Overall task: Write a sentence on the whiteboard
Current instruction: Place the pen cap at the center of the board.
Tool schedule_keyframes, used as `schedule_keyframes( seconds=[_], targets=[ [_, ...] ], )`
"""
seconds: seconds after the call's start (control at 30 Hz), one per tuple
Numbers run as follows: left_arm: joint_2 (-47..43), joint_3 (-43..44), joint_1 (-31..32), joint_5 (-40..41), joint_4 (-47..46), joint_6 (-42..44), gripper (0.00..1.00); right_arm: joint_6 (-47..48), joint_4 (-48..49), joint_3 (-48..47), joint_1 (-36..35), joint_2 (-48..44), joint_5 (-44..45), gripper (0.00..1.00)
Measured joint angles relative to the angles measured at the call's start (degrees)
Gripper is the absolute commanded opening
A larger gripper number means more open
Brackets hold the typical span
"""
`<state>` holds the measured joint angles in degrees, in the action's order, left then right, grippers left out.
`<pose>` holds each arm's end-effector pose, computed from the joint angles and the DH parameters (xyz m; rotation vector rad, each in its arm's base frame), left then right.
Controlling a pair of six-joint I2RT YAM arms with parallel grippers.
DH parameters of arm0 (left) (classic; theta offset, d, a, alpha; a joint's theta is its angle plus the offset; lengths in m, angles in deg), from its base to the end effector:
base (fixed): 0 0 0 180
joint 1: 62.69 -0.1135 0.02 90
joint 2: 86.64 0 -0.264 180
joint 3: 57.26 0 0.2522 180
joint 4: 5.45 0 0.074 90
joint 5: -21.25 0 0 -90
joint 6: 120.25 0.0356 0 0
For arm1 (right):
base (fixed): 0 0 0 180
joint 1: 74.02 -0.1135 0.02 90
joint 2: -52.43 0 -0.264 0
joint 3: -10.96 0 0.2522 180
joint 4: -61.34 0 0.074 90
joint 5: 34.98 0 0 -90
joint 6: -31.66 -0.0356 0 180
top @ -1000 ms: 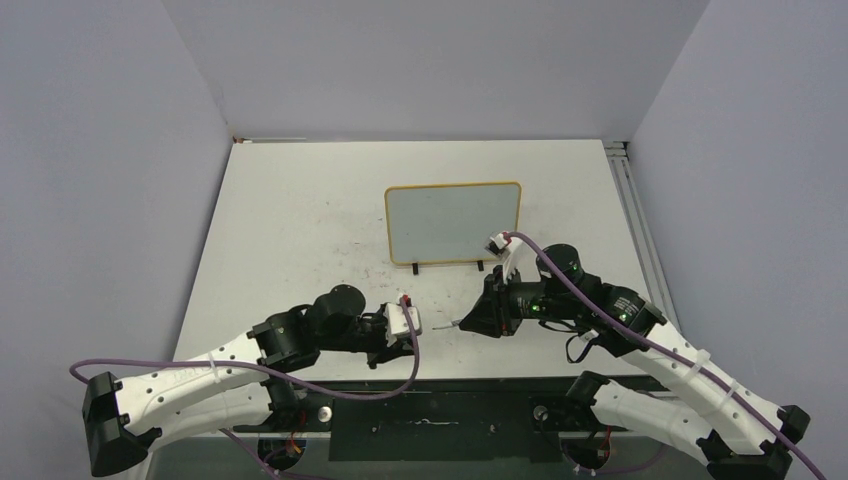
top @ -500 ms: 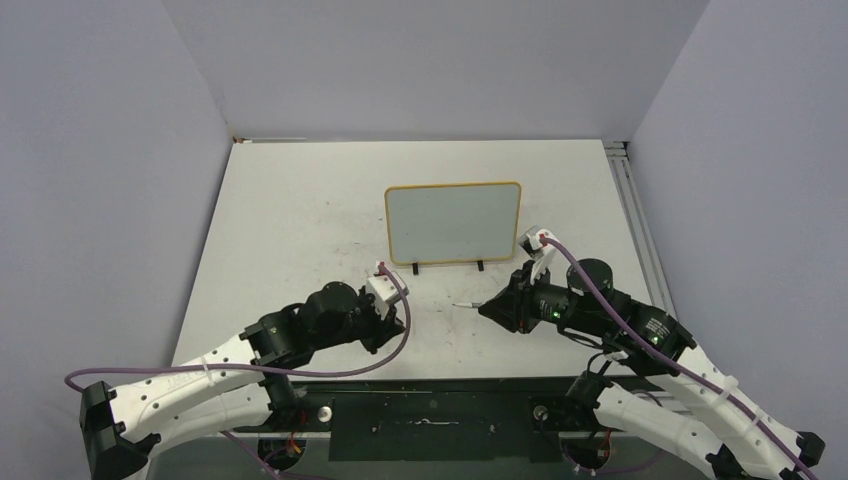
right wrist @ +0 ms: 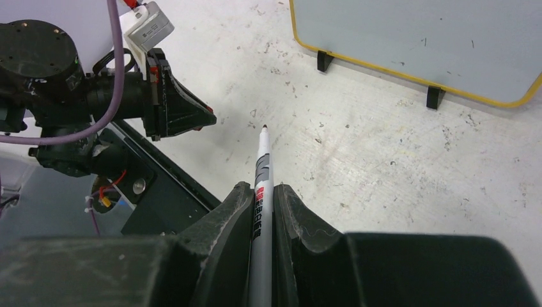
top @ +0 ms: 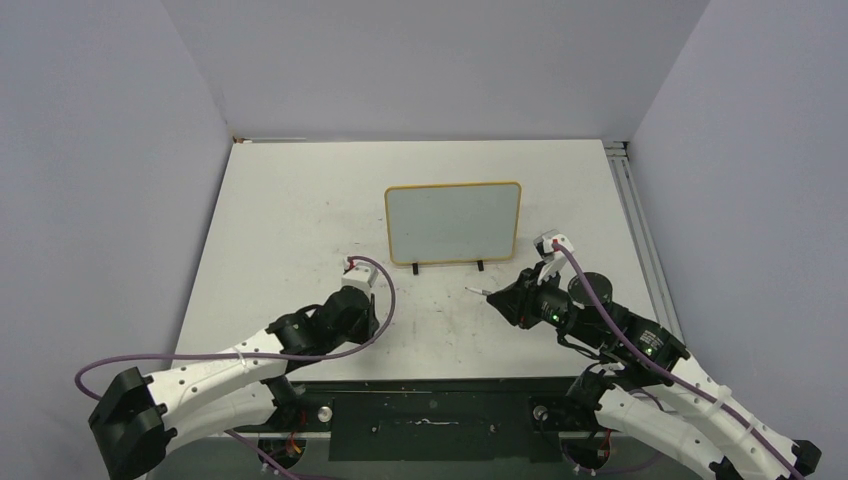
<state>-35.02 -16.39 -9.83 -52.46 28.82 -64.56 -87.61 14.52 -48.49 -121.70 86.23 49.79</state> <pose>0.1168 -0.1377 0.1969 0.2416 2.3444 -0.4276 0.0851 0.0983 0.3300 -0.3945 2.0300 0.9549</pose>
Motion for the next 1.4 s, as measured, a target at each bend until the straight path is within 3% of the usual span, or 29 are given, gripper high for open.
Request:
schedule_keyframes(
  seconds=[0.37, 0.7, 1.07, 1.4],
  targets=[
    [12.92, -0.96, -1.95, 1.97, -3.65, -2.69, 0.14, -1.46, 1.49, 3.50, -0.02, -0.92, 1.51, 0.05],
    [15.89, -0.96, -2.03, 2.19, -6.21, -4.04, 0.32, -1.49, 1.62, 3.54, -0.02, -0.96, 2.93, 0.05],
    [13.86, -0.92, -2.25, 1.73, -6.51, -4.24, 0.77, -1.55, 1.62, 3.54, -0.02, -2.16, 3.65, 0.05],
    [5.68, 8.39, -10.29, -4.59, -0.26, 0.70, 0.85, -1.49, 1.79, 3.54, -0.02, -2.23, 3.82, 0.05]
  ],
)
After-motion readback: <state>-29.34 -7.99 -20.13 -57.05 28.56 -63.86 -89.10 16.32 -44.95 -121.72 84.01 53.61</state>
